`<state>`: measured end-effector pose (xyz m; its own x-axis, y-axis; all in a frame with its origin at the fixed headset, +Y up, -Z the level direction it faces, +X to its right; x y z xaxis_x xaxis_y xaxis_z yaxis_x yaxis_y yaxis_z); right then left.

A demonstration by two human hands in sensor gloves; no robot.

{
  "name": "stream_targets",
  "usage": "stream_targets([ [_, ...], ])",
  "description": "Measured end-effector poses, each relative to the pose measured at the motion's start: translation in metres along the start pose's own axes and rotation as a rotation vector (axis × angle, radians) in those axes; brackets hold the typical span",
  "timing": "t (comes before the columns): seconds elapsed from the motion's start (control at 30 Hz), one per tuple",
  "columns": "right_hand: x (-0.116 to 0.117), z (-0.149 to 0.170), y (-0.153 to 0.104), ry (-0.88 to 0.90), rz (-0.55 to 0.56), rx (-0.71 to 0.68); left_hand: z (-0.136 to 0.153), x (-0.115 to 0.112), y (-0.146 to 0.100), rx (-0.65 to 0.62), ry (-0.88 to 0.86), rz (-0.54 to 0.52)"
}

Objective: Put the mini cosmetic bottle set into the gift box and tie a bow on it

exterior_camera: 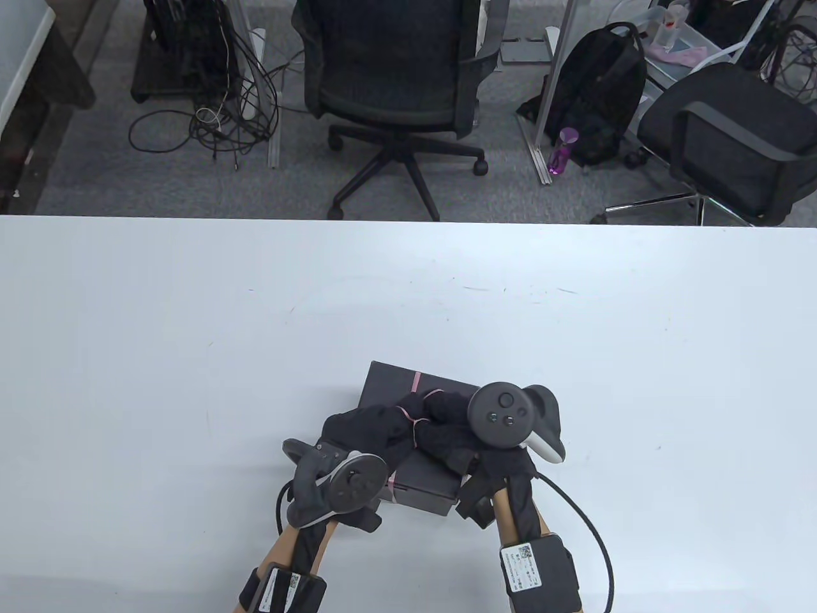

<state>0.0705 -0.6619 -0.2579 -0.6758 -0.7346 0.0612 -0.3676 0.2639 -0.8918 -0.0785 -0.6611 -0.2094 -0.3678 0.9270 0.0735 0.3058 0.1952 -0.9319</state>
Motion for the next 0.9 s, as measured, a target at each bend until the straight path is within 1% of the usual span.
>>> stream_targets([
  [0.07,-0.003,0.0,-0.004,0.002,0.044,-0.023,0.002,-0.002,0.002,-0.001,-0.027,0.028],
  [0.17,-0.006,0.001,-0.013,0.027,0.107,-0.047,0.006,-0.006,0.004,-0.007,-0.094,0.114],
  [0.2,-0.007,0.001,-0.015,0.036,0.117,-0.056,0.008,-0.006,0.003,-0.006,-0.113,0.127],
  [0.23,-0.007,0.0,-0.018,0.049,0.127,-0.053,0.011,-0.006,0.002,-0.033,-0.161,0.133],
  [0.3,-0.009,-0.001,-0.024,0.073,0.136,-0.021,0.016,-0.005,-0.002,-0.058,-0.245,0.113],
  [0.33,-0.011,-0.002,-0.026,0.071,0.146,-0.017,0.017,-0.005,-0.002,-0.058,-0.248,0.12],
  [0.4,-0.016,-0.009,-0.03,0.028,0.173,-0.012,0.018,-0.004,-0.004,-0.051,-0.243,0.137],
  [0.47,-0.021,-0.018,-0.033,-0.064,0.175,-0.022,0.019,-0.003,-0.006,-0.063,-0.263,0.141],
  [0.57,-0.023,-0.034,-0.036,-0.214,0.191,-0.053,0.019,0.0,-0.009,-0.075,-0.288,0.182],
  [0.63,-0.021,-0.04,-0.036,-0.296,0.179,-0.058,0.02,0.001,-0.01,-0.091,-0.319,0.226],
  [0.73,-0.018,-0.038,-0.035,-0.28,0.159,-0.049,0.024,0.003,-0.011,-0.101,-0.401,0.281],
  [0.8,-0.017,-0.031,-0.035,-0.248,0.168,-0.027,0.032,0.005,-0.013,-0.101,-0.535,0.257],
  [0.9,-0.019,-0.025,-0.035,-0.236,0.169,-0.007,0.04,0.006,-0.014,-0.092,-0.63,0.241],
])
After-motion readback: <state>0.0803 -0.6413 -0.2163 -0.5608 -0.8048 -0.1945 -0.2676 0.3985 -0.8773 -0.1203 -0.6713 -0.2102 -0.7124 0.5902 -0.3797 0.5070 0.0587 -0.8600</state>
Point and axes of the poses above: the tracker on the back of each hand, its own z axis roughly to the little-finger side, its own y axis roughly from the wrist to the fingertips, x = y × z, the point moved 5 cm from there along y, roughly from the wrist to the fingertips, and after that the axes turned 12 degrees about z, right-handed, at the moved point
